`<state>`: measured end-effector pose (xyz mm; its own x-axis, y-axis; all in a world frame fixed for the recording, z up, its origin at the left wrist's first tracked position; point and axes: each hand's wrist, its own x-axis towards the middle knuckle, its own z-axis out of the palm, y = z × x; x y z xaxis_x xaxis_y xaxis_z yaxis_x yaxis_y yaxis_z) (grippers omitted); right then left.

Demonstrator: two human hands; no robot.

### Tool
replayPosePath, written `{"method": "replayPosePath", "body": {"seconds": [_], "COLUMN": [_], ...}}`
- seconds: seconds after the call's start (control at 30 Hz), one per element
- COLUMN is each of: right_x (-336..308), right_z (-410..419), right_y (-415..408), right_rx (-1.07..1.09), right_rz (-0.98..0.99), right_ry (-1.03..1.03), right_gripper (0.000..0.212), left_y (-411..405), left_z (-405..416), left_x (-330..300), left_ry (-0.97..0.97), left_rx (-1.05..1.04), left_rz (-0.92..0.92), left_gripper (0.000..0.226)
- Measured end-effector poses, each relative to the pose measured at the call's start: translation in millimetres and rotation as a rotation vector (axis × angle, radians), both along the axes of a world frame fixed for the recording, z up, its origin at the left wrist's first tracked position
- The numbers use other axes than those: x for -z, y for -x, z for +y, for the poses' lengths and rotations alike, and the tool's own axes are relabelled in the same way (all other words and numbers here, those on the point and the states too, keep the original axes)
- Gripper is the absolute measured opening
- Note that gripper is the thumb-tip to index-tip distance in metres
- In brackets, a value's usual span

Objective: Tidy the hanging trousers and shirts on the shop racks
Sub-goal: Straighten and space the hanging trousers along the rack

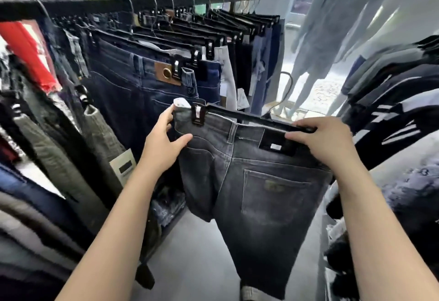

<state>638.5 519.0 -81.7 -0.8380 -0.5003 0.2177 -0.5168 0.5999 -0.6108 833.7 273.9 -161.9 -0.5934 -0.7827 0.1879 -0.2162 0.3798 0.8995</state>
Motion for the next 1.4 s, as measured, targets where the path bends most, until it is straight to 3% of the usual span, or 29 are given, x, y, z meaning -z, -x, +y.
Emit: {"method": "replayPosePath", "body": {"seconds": [0.07,0.23,0.37,0.47,0.63,0.7,0.8,0.93,1.27,1.4], "right_x": [-5.3,-27.9,-40.2,-50.5,-70.1,-78.3,-85.6,-88.5,-68.6,-53.9], "right_z": [-5.7,-28.4,-52.3,-82.3,-161.7,-196.1,-244.2,-297.2,-354.0,-360.8], "right_y": [-4.7,-19.3,-25.8,-23.7,-26.9,-32.7,-41.1,-49.4,-78.7,-78.2], "right_rx": [-0.016,-0.262,-0.345,-0.356,-0.476,-0.533,-0.588,-0.608,-0.774,-0.853], "right_rz": [-0.042,-0.127,-0.031,0.017,0.098,0.103,0.080,0.054,0.035,0.089], "right_ry": [0.014,-0.095,0.010,0.094,0.039,-0.003,-0.025,-0.022,-0.091,-0.080], "right_gripper": [0.033,0.026,0.020,0.021,0.019,0.019,0.021,0.025,0.033,0.024], "left_y": [4.1,15.8,23.9,23.2,25.0,19.9,4.8,-9.1,-16.7,-19.1], "left_z": [-2.7,-5.2,-16.0,-23.3,-26.5,-39.6,-63.2,-82.7,-112.4,-111.3], "left_x": [-11.2,-45.3,-76.9,-98.2,-116.0,-130.2,-152.7,-174.3,-145.0,-130.8], "left_ry": [0.008,0.103,0.113,0.120,0.082,0.017,0.009,0.089,0.212,0.195], "left_rx": [-0.040,-0.370,-0.509,-0.533,-0.409,-0.420,-0.431,-0.466,-0.829,-0.993], "left_rz": [0.055,0.229,0.284,0.210,0.035,-0.005,-0.075,-0.231,-0.434,-0.409], "left_gripper": [0.075,0.035,0.049,0.066,0.071,0.069,0.049,0.056,0.029,0.022]}}
